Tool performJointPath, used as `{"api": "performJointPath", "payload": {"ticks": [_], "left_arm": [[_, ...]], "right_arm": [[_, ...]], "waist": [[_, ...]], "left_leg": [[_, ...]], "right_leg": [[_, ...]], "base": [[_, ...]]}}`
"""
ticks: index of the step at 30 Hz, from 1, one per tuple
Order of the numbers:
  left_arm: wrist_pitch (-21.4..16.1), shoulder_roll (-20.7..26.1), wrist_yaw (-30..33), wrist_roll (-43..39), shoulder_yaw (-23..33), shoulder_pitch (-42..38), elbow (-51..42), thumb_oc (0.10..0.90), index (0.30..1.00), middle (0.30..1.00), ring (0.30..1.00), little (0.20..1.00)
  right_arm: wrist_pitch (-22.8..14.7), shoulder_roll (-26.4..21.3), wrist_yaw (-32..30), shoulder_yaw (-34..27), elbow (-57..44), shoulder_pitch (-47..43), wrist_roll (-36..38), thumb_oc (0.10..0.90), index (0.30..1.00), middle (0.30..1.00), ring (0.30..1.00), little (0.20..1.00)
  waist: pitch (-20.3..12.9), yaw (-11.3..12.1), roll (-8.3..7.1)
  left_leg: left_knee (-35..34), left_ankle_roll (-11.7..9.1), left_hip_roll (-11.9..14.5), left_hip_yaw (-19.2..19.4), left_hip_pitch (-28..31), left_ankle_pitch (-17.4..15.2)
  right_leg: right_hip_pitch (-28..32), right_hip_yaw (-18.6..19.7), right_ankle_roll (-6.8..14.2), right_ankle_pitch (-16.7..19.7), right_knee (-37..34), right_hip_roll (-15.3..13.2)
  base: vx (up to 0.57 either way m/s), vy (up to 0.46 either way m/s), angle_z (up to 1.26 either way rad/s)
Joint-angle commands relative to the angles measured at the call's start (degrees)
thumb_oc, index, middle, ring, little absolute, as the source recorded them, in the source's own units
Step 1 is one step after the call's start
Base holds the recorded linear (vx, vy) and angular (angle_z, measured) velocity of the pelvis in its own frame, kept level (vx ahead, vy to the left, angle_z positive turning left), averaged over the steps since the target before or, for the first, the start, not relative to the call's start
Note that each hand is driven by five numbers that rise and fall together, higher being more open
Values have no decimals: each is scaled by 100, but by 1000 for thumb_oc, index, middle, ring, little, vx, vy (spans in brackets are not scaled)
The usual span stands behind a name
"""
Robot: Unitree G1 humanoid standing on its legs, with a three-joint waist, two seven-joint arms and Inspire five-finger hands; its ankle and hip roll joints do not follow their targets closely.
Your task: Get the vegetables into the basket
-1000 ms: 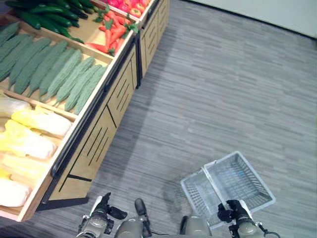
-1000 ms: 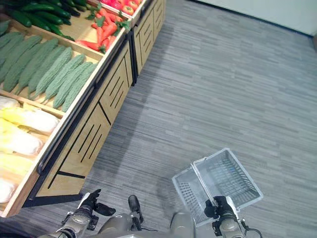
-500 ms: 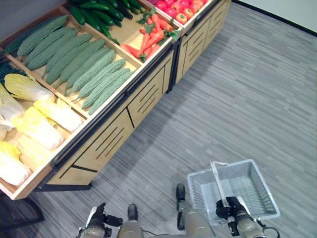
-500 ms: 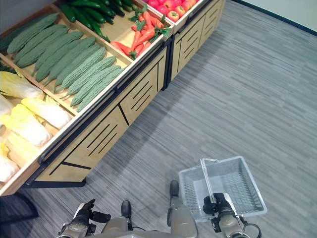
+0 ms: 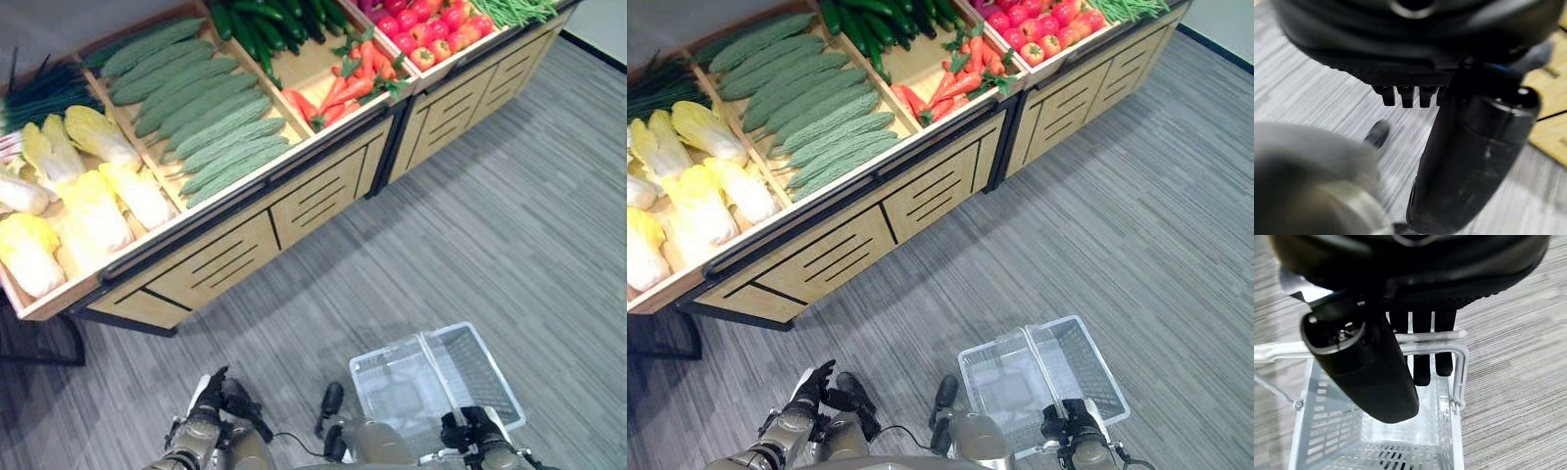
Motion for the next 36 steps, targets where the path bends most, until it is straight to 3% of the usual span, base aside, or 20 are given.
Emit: {"api": "performJointPath", "payload": {"ticks": [1,5,7,13,16,20,24,26,27,29,33,36], "left_arm": [[-91,163,155,149,199,-72,72,900,1000,1000,1000,1000],[-93,207,118,225,176,-83,96,900,1000,1000,1000,1000],[-128,248,98,229,139,-99,11,900,1000,1000,1000,1000],[-138,354,104,179,200,-87,-20,900,1000,1000,1000,1000],[-129,422,108,216,238,-60,45,900,1000,1000,1000,1000],[-105,469,65,263,221,-41,96,900,1000,1000,1000,1000],[-106,489,21,328,196,-20,140,900,1000,1000,1000,1000],[-109,490,8,378,195,-15,202,900,1000,1000,1000,1000],[-110,491,8,379,196,-16,203,900,1000,1000,1000,1000],[-140,475,-36,409,183,-31,241,900,1000,1000,1000,1000],[-141,449,-92,310,187,-37,218,900,1000,1000,1000,1000],[-138,388,-114,284,185,-30,287,900,1000,1000,1000,1000]], "right_arm": [[-29,-364,-224,-123,-66,348,34,400,300,300,300,300],[-4,-296,-196,-124,-65,377,-45,400,300,300,300,300],[44,-205,-150,-123,21,382,-64,400,300,300,300,300],[75,-52,-129,-25,30,318,-114,400,300,300,300,300],[76,4,-97,94,-16,206,-178,400,300,300,300,300],[57,63,-51,186,-35,130,-147,400,300,300,300,300],[42,107,-44,295,-105,45,-135,400,300,300,300,300],[24,145,-34,351,-236,-39,-130,400,300,300,300,300],[24,146,-35,352,-236,-40,-129,400,300,300,300,300],[-3,162,0,403,-353,-35,-145,400,300,300,300,300],[-18,147,27,406,-428,-7,-149,400,300,300,300,300],[-31,73,51,467,-460,-74,-189,400,300,300,300,300]], "waist": [[-95,43,168],[-102,105,46],[-113,190,-68],[-253,295,-240],[-296,336,-286],[-261,262,-228],[-182,237,-175],[-102,131,-221],[-103,133,-221],[-81,-5,-218],[-116,-43,-210],[-171,-18,-188]], "left_leg": [[248,159,-229,-230,103,-204],[371,307,-419,-163,29,-475],[651,465,-620,-202,-93,-831],[623,674,-965,-211,-118,-1099],[342,849,-1190,-181,103,-1202],[38,922,-1343,-299,456,-1260],[-121,861,-1310,-385,703,-1263],[-91,842,-1305,-471,802,-1233],[-89,841,-1303,-468,802,-1234],[-64,769,-1322,-783,959,-1373],[-17,704,-1308,-1048,977,-1438],[95,606,-1178,-1100,938,-1436]], "right_leg": [[194,794,733,-521,679,-956],[348,812,882,-406,633,-1206],[423,848,1053,-172,630,-1471],[443,918,1295,401,616,-1736],[304,959,1377,727,1078,-1881],[-174,1284,1312,628,1494,-1624],[-547,1277,1304,521,1125,-1591],[-850,1659,1302,692,655,-1471],[-850,1662,1301,695,652,-1469],[-1158,2161,1345,826,329,-1383],[-1205,2332,1329,859,286,-1324],[-1112,2253,1265,842,256,-1224]], "base": [[144,175,-29],[149,208,2],[199,263,24],[134,186,23],[148,236,30],[122,115,16],[129,-24,22],[114,-119,13],[123,-142,34],[271,-192,49],[145,-180,70],[99,-270,9]]}}
